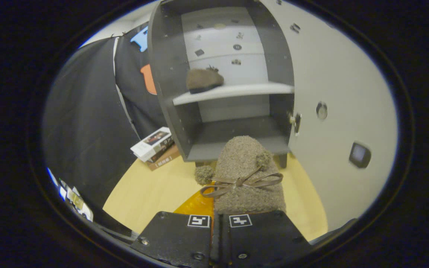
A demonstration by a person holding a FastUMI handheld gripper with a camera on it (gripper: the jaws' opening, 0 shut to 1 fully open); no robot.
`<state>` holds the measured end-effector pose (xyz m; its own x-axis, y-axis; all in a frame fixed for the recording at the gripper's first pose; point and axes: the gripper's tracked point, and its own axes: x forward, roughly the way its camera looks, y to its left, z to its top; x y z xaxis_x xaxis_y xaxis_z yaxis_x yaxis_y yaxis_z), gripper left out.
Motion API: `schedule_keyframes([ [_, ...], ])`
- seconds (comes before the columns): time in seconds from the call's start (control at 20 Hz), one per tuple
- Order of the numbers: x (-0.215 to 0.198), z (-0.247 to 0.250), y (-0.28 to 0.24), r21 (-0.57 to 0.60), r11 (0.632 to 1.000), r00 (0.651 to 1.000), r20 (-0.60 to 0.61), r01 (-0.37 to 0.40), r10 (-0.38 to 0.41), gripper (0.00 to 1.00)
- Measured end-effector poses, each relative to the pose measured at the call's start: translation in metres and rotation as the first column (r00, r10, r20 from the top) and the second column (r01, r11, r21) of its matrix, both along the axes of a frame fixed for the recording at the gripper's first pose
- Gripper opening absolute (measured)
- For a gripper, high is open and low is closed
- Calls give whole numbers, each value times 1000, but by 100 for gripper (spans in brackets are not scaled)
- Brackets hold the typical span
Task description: Open the shoe cabinet door, grab the shoes and put them into the shoe cabinet, then close the shoe cabinet door.
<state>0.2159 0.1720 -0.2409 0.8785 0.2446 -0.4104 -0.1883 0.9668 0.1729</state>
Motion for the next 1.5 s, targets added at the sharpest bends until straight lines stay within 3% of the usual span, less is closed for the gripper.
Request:
schedule_keyframes([
  [0.3, 55, 107, -9, -36, 999, 982, 188, 27, -20, 6],
  [0.7, 185, 191, -3, -54, 997, 954, 296, 58, -40, 6],
  [1.1, 316, 173, 15, -109, 993, 976, 215, 51, -27, 6],
  [1.5, 364, 126, 1, -120, 990, 997, 33, 78, -75, 6],
])
